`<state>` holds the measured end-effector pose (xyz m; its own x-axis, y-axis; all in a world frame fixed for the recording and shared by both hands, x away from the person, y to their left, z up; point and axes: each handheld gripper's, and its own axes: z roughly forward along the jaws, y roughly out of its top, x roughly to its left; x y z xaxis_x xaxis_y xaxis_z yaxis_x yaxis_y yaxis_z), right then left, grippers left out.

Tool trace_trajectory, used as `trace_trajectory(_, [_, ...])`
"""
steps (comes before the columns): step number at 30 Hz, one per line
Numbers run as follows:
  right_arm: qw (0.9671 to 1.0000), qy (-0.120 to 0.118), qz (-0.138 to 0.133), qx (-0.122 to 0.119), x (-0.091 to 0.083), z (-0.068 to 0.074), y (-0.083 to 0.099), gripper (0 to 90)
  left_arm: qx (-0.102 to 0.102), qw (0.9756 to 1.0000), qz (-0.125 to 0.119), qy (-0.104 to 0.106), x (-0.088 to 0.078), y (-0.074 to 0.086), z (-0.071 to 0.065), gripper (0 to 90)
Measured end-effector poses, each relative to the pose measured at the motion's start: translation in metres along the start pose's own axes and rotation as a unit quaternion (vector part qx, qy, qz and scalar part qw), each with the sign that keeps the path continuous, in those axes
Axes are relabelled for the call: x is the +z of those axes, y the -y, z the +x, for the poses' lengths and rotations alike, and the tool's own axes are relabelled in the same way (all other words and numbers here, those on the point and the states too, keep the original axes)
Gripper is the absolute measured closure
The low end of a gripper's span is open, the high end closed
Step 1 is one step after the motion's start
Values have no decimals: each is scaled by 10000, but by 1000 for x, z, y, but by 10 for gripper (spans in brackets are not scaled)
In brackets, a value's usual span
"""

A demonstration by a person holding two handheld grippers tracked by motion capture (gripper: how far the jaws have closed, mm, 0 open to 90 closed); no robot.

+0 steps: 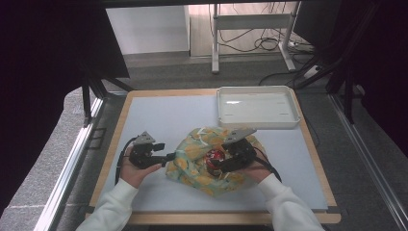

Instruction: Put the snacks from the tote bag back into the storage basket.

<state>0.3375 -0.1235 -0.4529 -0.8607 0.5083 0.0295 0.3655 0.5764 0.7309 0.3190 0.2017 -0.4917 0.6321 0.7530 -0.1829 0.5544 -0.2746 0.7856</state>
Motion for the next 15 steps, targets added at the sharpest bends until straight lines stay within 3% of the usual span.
trace_trajectory(9, [9990, 152, 429, -1, 21, 3, 3, 214, -3, 10000, 8, 0, 0, 0, 0, 350])
trace_trajectory(15, [9982, 231, 560, -26, 29, 3, 5, 214, 4, 10000, -5, -5, 0, 0, 0, 349])
